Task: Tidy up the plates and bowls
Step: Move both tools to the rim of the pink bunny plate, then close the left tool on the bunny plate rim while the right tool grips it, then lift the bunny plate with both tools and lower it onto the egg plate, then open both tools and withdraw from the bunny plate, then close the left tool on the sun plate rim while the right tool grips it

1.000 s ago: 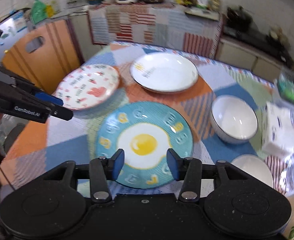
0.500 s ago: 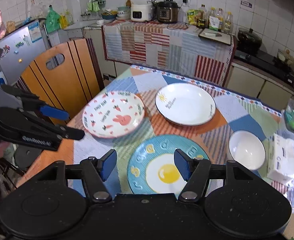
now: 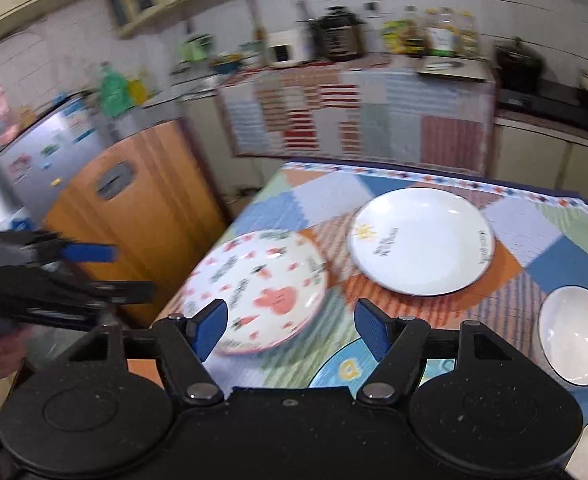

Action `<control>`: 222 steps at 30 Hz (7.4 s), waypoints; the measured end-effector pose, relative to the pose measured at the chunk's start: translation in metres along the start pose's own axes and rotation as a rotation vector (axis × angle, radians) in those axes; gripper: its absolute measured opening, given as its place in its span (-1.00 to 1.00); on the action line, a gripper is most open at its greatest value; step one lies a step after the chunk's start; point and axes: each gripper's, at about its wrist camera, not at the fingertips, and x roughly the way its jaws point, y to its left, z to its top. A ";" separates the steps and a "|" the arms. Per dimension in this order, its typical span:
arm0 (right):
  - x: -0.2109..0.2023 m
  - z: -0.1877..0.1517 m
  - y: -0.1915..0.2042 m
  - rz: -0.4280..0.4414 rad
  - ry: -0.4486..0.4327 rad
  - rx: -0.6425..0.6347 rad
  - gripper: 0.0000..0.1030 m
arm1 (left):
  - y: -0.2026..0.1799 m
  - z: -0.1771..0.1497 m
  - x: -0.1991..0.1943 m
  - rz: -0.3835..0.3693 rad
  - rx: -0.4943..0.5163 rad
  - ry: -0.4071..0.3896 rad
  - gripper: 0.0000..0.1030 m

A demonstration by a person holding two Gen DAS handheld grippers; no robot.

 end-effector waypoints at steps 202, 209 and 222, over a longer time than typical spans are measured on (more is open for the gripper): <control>0.027 0.061 -0.112 -0.040 0.010 -0.032 0.41 | -0.063 0.080 0.071 -0.064 -0.093 0.048 0.95; 0.086 0.079 -0.161 -0.112 0.096 0.158 0.41 | -0.059 0.089 0.149 -0.102 -0.065 0.104 0.95; 0.144 0.045 -0.207 -0.162 0.185 0.380 0.35 | -0.061 0.073 0.245 -0.249 -0.218 0.175 0.79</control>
